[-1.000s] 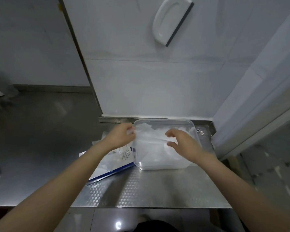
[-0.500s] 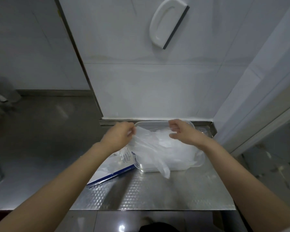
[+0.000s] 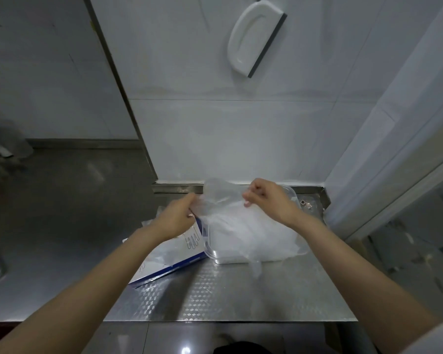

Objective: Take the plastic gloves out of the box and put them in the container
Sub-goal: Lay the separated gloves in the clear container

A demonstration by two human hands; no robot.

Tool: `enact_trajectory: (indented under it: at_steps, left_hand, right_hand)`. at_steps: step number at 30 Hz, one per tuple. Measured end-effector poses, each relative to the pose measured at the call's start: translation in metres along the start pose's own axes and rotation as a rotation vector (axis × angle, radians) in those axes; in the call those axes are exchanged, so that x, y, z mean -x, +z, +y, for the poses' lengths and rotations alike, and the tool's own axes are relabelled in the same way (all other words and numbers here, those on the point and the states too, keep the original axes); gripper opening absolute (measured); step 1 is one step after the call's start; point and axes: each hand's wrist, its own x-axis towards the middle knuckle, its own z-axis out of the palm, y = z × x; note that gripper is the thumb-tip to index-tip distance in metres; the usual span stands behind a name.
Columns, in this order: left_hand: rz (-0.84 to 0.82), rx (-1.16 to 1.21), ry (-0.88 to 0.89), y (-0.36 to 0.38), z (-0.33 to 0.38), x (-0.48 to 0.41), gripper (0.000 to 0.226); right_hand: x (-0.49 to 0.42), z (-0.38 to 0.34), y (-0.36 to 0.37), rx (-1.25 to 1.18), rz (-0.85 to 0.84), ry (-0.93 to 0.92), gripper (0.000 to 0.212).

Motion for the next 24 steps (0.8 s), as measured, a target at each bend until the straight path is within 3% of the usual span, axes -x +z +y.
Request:
enact_trajectory:
  at_steps: [4, 7, 11, 13, 16, 19, 21, 24]
  left_hand:
    - [0.025, 0.173, -0.052, -0.007, 0.001, -0.003, 0.054]
    - [-0.090, 0.337, -0.019, -0.013, 0.024, -0.008, 0.071]
    - [-0.048, 0.229, 0.055, -0.009, 0.038, -0.022, 0.022]
    - [0.106, 0.142, 0.069, -0.008, 0.042, -0.032, 0.004]
    - [0.359, 0.159, 0.178, -0.018, 0.059, -0.038, 0.009]
    - [0.529, 0.206, 0.357, -0.027, 0.077, -0.031, 0.008]
    - [0.552, 0.187, 0.446, -0.027, 0.077, -0.022, 0.013]
    - [0.441, -0.016, 0.490, -0.011, 0.057, -0.012, 0.018]
  right_hand:
    - [0.001, -0.005, -0.011, 0.006, -0.020, 0.001, 0.016]
    - [0.003, -0.010, -0.013, -0.002, -0.082, -0.021, 0.014]
    - [0.004, -0.011, -0.022, 0.078, -0.167, -0.010, 0.015]
    - [0.001, -0.009, -0.030, 0.191, -0.058, -0.021, 0.022]
    - [-0.001, -0.017, -0.040, 0.257, 0.296, -0.149, 0.028]
    - [0.003, -0.031, -0.045, 0.326, 0.521, -0.402, 0.016]
    - [0.007, -0.031, -0.046, 0.357, 0.569, -0.494, 0.012]
    - [0.014, -0.011, -0.044, 0.435, 0.515, -0.479, 0.016]
